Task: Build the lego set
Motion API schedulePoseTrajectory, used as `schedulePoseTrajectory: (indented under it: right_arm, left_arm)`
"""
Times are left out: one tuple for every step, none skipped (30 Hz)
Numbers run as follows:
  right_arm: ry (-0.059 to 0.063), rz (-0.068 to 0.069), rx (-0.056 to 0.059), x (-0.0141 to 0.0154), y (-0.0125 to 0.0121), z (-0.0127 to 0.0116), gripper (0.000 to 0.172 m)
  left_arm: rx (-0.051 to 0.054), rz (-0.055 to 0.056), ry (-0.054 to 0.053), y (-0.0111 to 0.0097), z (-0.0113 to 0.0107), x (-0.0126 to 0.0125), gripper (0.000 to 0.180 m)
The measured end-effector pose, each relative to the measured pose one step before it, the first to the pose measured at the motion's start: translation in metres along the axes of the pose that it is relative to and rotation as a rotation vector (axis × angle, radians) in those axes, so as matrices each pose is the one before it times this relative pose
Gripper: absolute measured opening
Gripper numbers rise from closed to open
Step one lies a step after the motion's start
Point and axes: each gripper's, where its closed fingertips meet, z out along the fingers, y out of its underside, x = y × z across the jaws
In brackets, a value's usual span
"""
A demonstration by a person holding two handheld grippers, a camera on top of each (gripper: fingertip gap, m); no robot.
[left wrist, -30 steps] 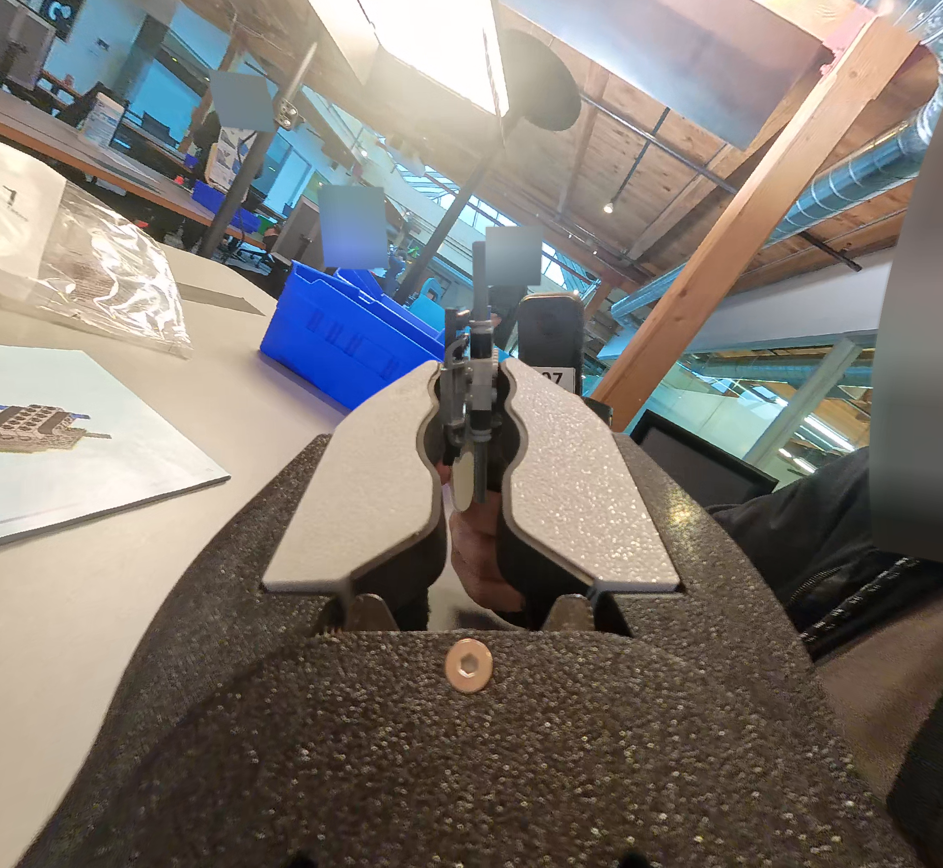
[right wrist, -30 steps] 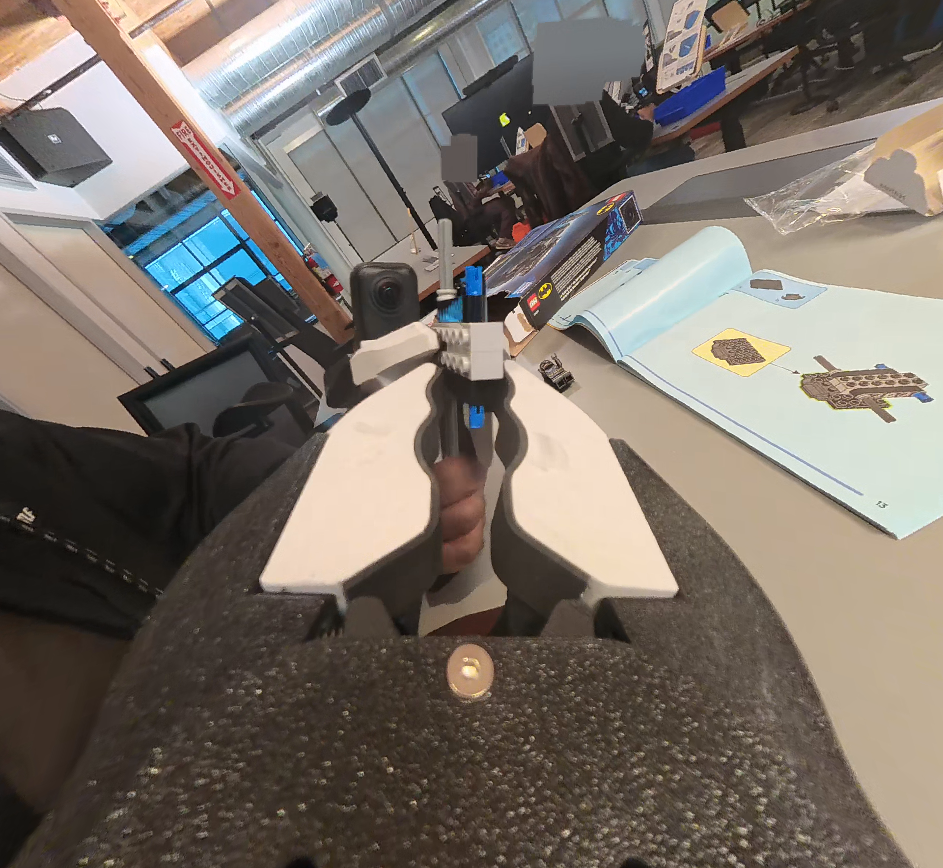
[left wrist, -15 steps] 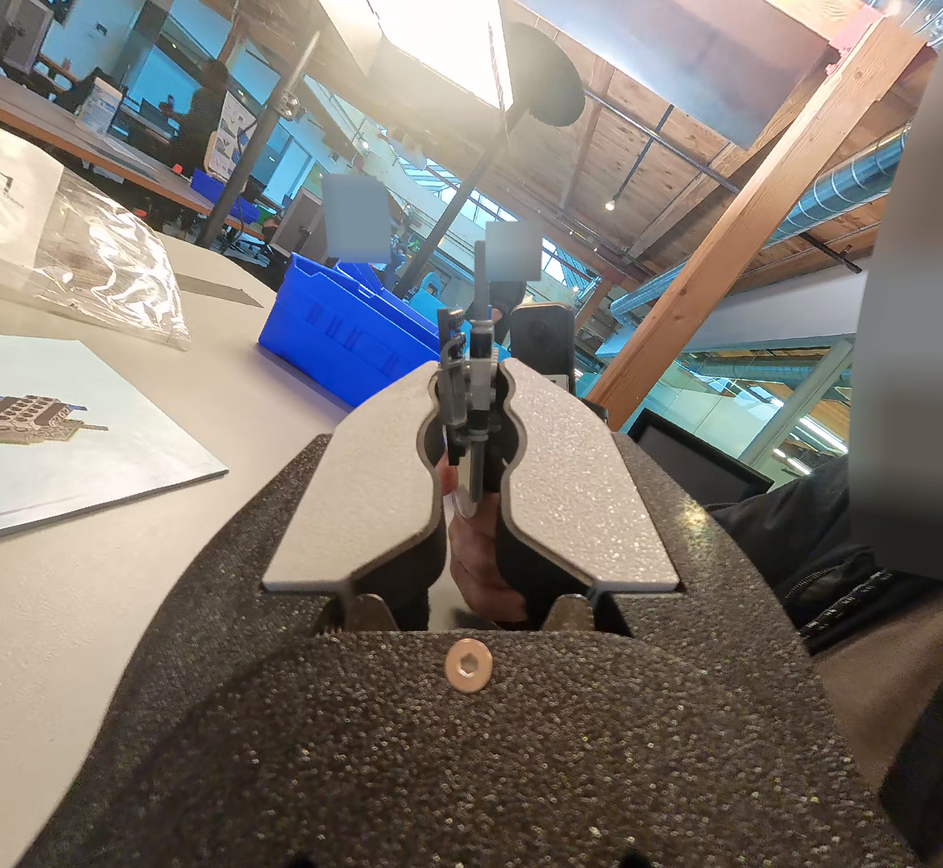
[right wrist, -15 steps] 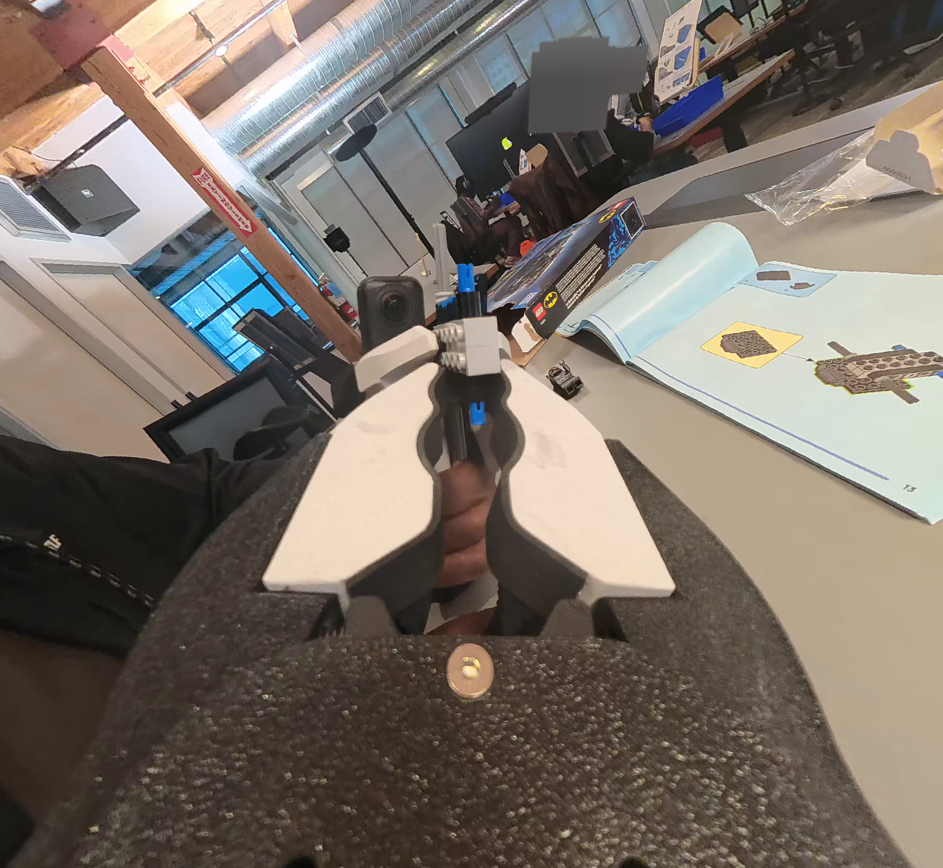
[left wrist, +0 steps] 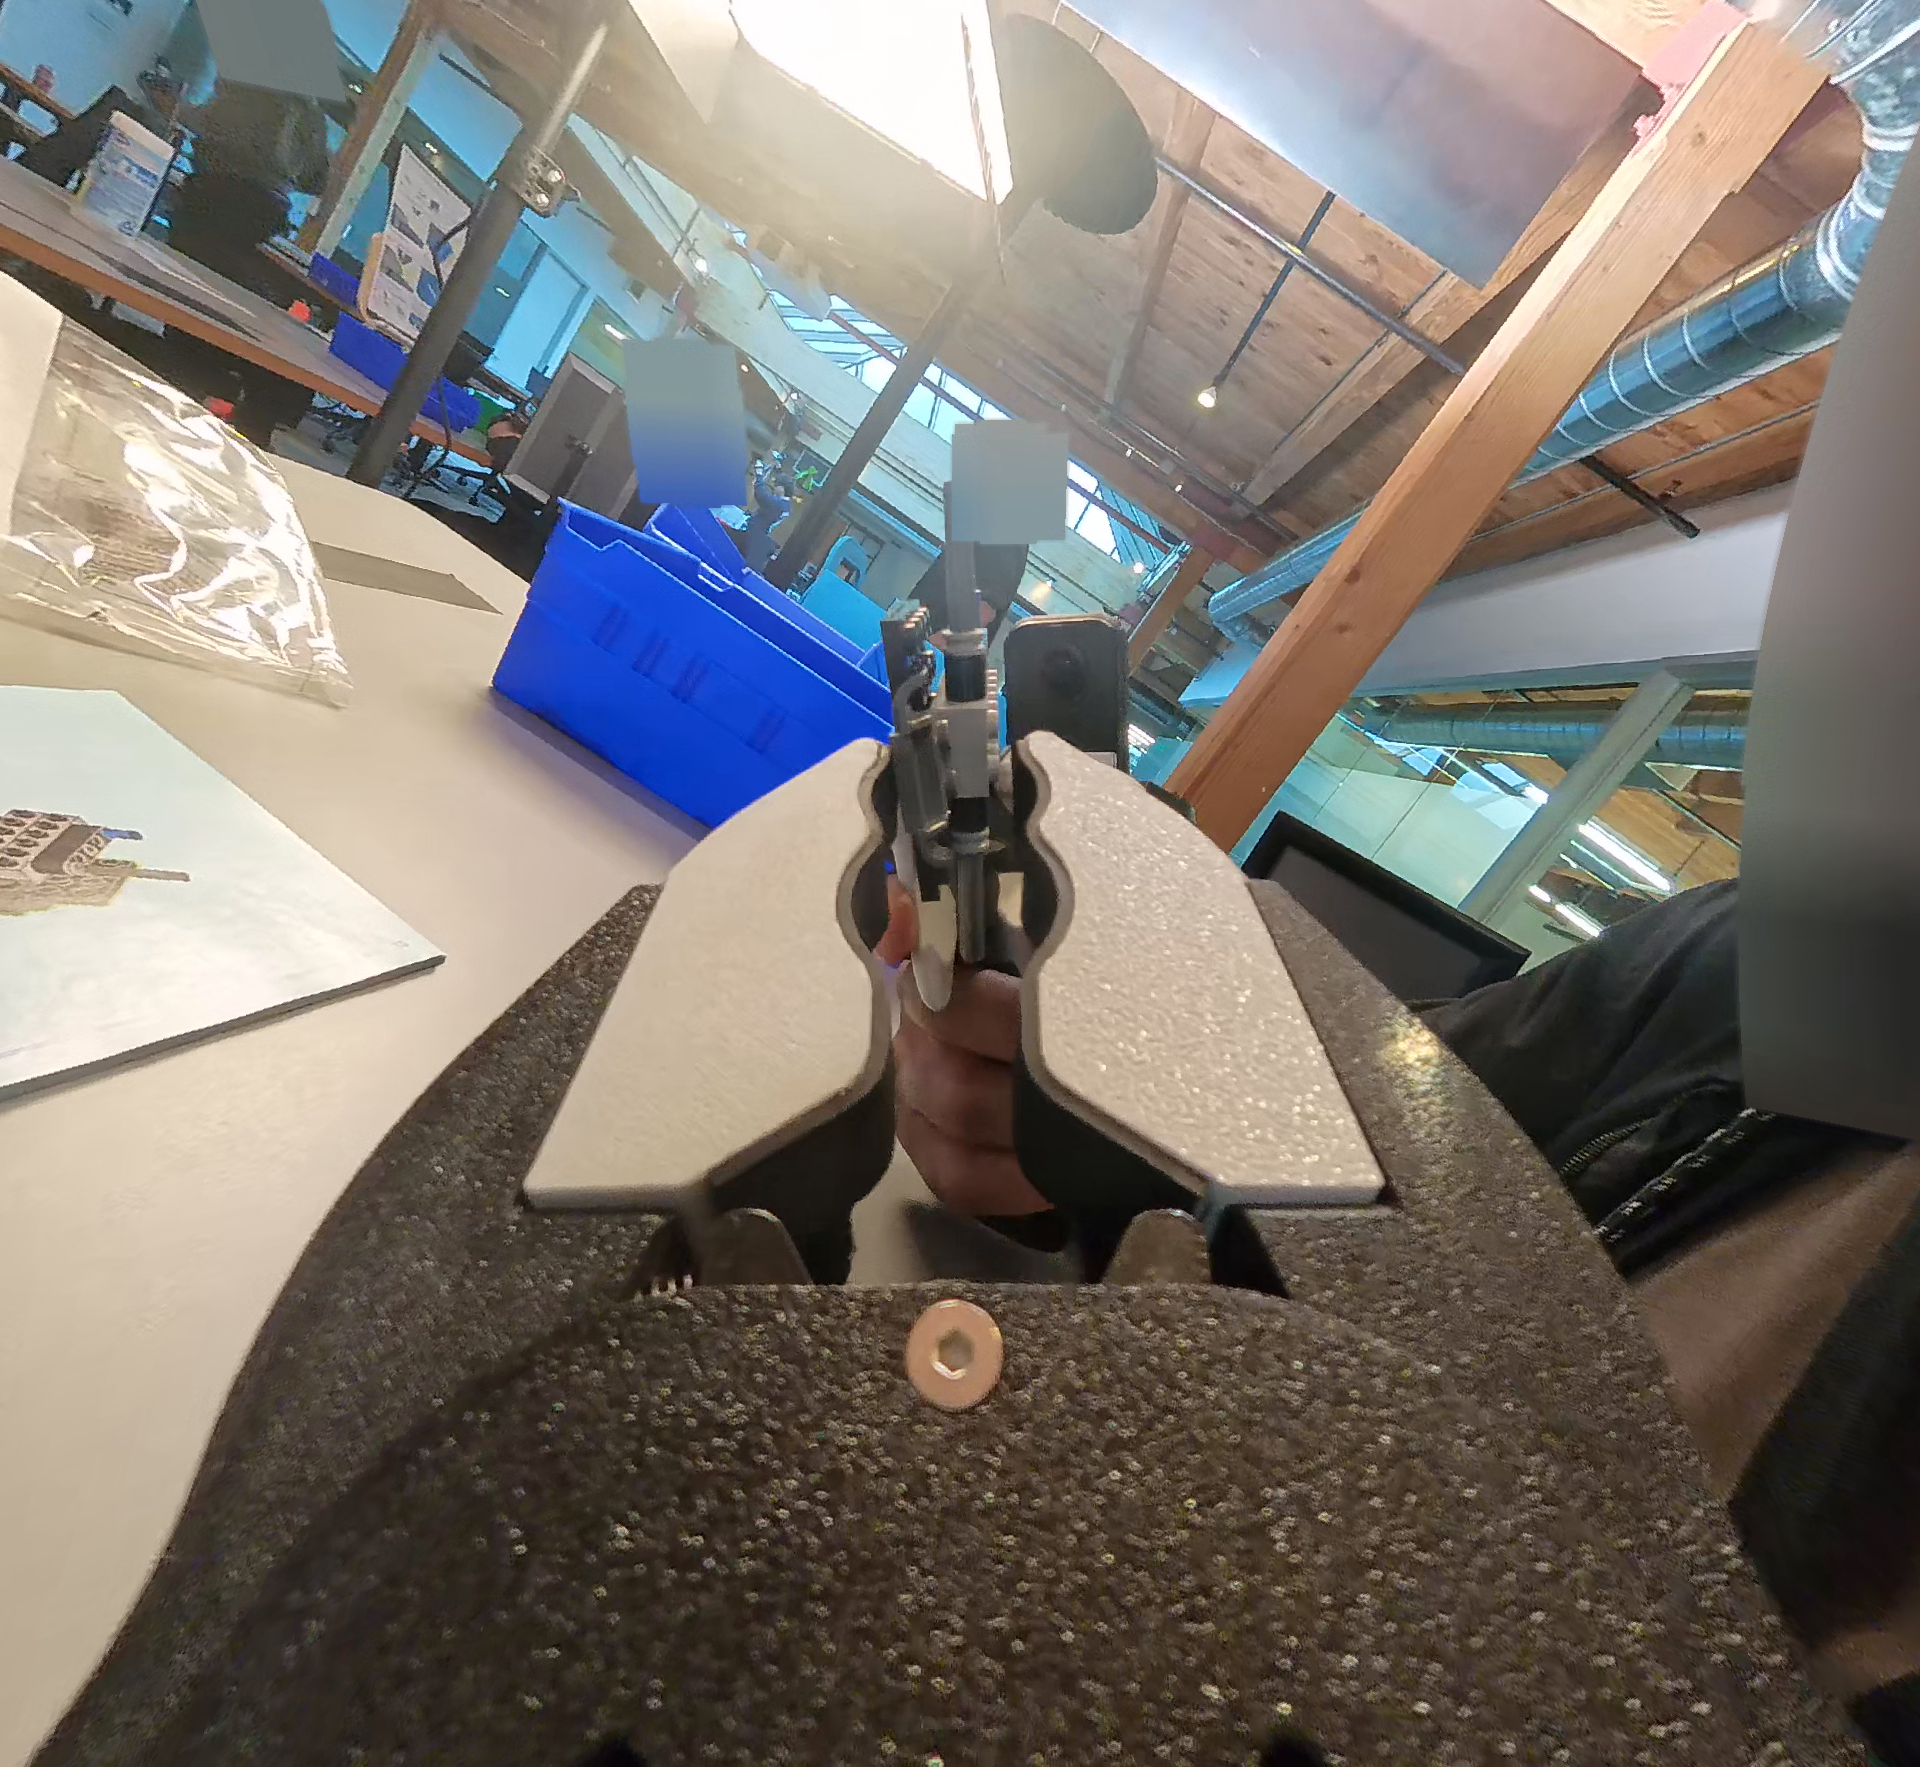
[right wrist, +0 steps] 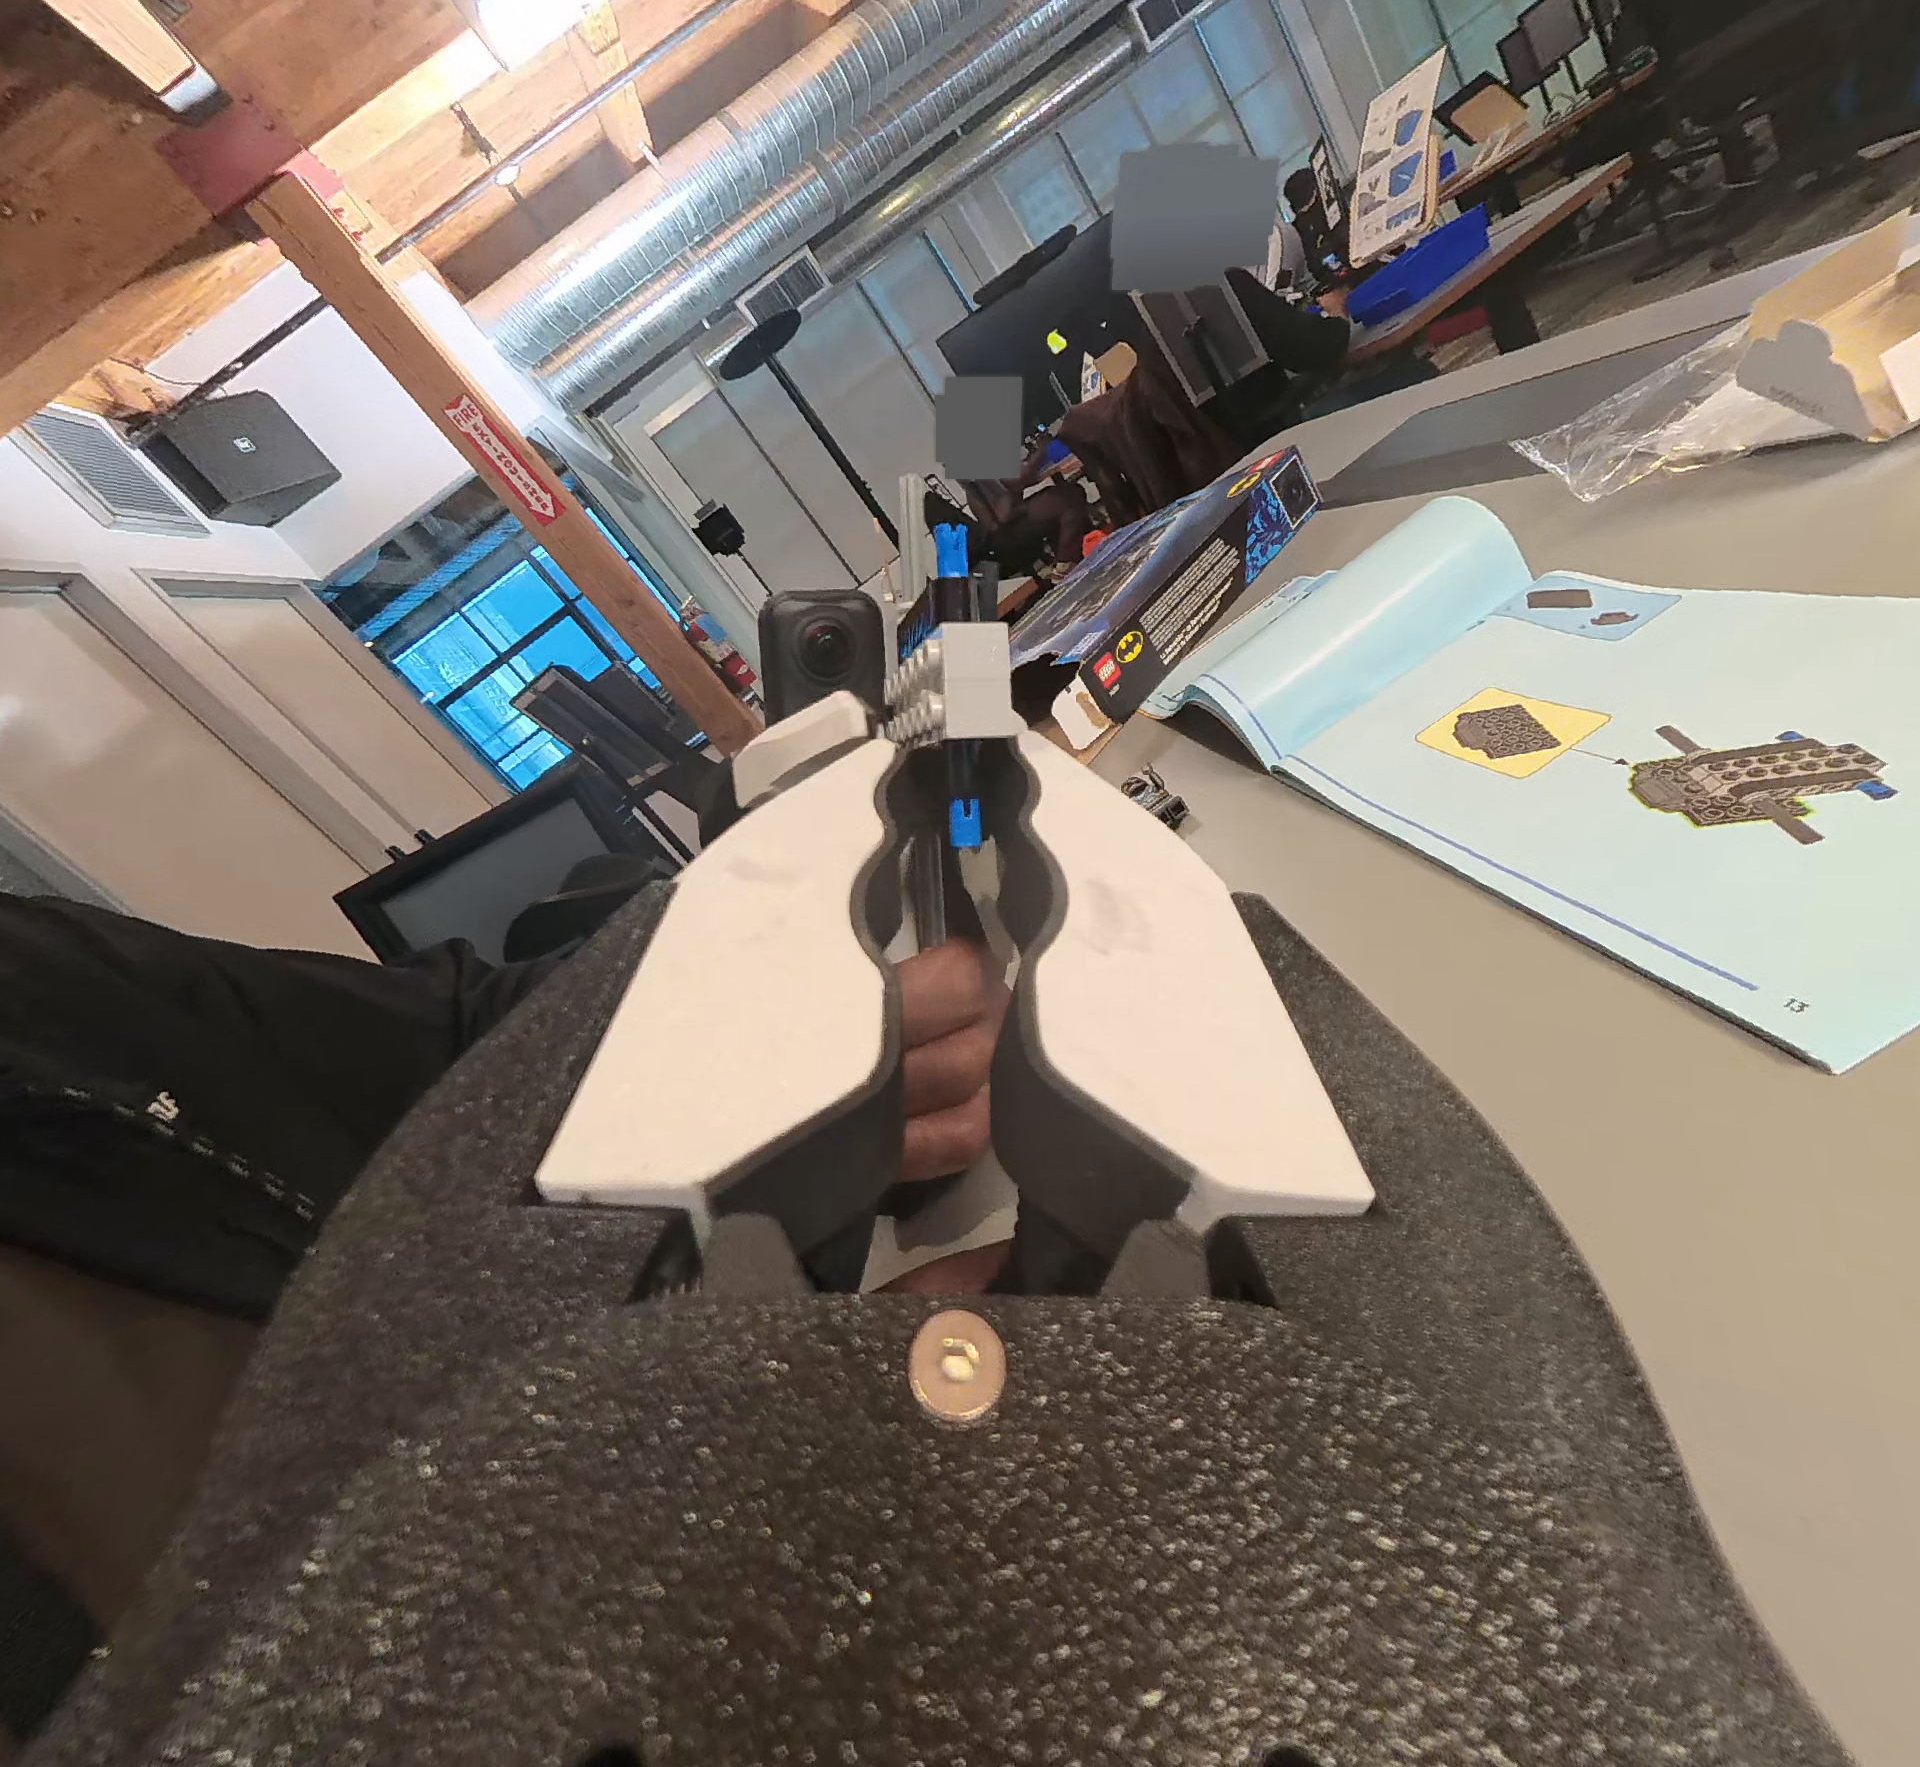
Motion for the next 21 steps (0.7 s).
schedulePoseTrajectory:
  right_arm:
    - [-0.0004, -0.0029, -0.0006, -0.00021, 0.00037, 0.00015, 0.014]
    - [-0.0016, -0.0024, -0.0029, -0.00036, 0.00069, 0.0002, 0.014]
    - [-0.0048, -0.0006, -0.0039, -0.00069, 0.00094, 0.00026, 0.014]
    - [-0.0053, -0.0032, -0.0063, -0.00069, 0.00122, 0.00016, 0.014]
    - [-0.0041, -0.0064, -0.006, -0.0007, 0.00133, 0.00012, 0.014]
    - [-0.0076, -0.0063, -0.0027, -0.00127, 0.0009, 0.00007, 0.014]
    - [-0.0119, -0.0036, 0.001, -0.00211, 0.00016, -0.00005, 0.014]
    - [-0.005, -0.0035, 0.0014, -0.00132, -0.00006, 0.00003, 0.014]
    - [-0.0051, -0.0053, 0.0013, -0.0012, -0.00022, -0.00015, 0.014]
    - [-0.0053, -0.0044, 0.0023, -0.00106, -0.0003, -0.00023, 0.014]
    - [-0.0046, -0.0032, 0.0033, -0.00083, -0.00023, -0.00026, 0.014]
    - [-0.0041, -0.0022, 0.0032, -0.00062, -0.00014, -0.00028, 0.014]
    - [-0.0032, -0.0003, 0.004, -0.00028, -0.00035, -0.00027, 0.014]
    - [-0.0021, 0.0021, 0.0075, 0.00005, -0.00102, -0.00047, 0.014]
    - [-0.003, 0.0024, 0.0068, 0.00004, -0.00115, -0.00053, 0.014]
    - [-0.0014, -0.0012, 0.0005, 0.00021, -0.00047, -0.00029, 0.014]
    - [0.003, -0.0075, -0.0035, 0.00053, 0.00035, -0.00023, 0.014]
    - [0.0028, -0.0099, -0.0041, 0.00013, 0.00059, 0.00003, 0.014]
    - [-0.0001, -0.007, -0.0046, -0.0004, 0.00091, 0.00015, 0.014]
    - [-0.0016, -0.0035, -0.0034, -0.00057, 0.00073, 0.0004, 0.014]
    - [-0.0033, -0.0025, 0.0001, -0.00079, 0.0001, 0.00018, 0.014]
  left_arm:
    - [-0.0052, 0.0023, -0.0001, 0.00067, 0.00038, 0.00025, 0.021]
    - [-0.0043, 0.0064, -0.0006, 0.00056, 0.00039, 0.00046, 0.022]
    - [-0.0068, 0.0113, -0.0032, 0.00088, 0.00048, 0.00035, 0.023]
    - [-0.0074, 0.0147, -0.0069, 0.00073, 0.00043, 0.00009, 0.024]
    - [-0.0048, 0.0172, -0.0053, 0.00044, 0.00035, 0.00056, 0.024]
    - [-0.0029, 0.0168, -0.002, 0.00009, 0.00012, 0.00093, 0.021]
    - [0.0029, 0.0152, 0.0037, -0.00072, -0.00043, 0.00137, 0.018]
    - [-0.0013, 0.0081, 0.0059, -0.0002, -0.00017, 0.00142, 0.018]
    - [-0.0003, 0.0076, 0.0041, -0.0002, -0.00009, 0.00124, 0.018]
    - [-0.0004, 0.0081, 0.002, -0.00006, -0.00009, 0.00096, 0.018]
    - [-0.0011, 0.0057, 0.0031, -0.00002, 0.00001, 0.00112, 0.018]
    - [-0.0016, 0.0015, 0.002, 0.00002, -0.00008, 0.00067, 0.018]
    - [-0.0015, -0.0001, 0.0008, 0.00023, -0.00026, 0.00027, 0.018]
    - [0.0014, 0.0008, -0.0023, -0.00021, -0.00051, -0.00022, 0.019]
    - [0.0046, 0.0017, -0.0026, -0.00078, -0.0007, -0.00032, 0.02]
    - [0.0042, 0.0007, -0.002, -0.00109, -0.00069, -0.00018, 0.02]
    - [0.0024, 0.0015, -0.0016, -0.00106, -0.0006, -0.00025, 0.021]
    - [0.0021, 0.0044, -0.0004, -0.00105, -0.00041, 0.00014, 0.021]
    - [-0.0003, 0.0051, -0.0021, -0.00053, -0.00013, -0.00006, 0.02]
    - [-0.0044, 0.0038, -0.0005, 0.00036, 0.00011, 0.00029, 0.02]
    - [-0.0005, 0.0039, 0.0036, 0.00001, -0.0001, 0.00076, 0.019]
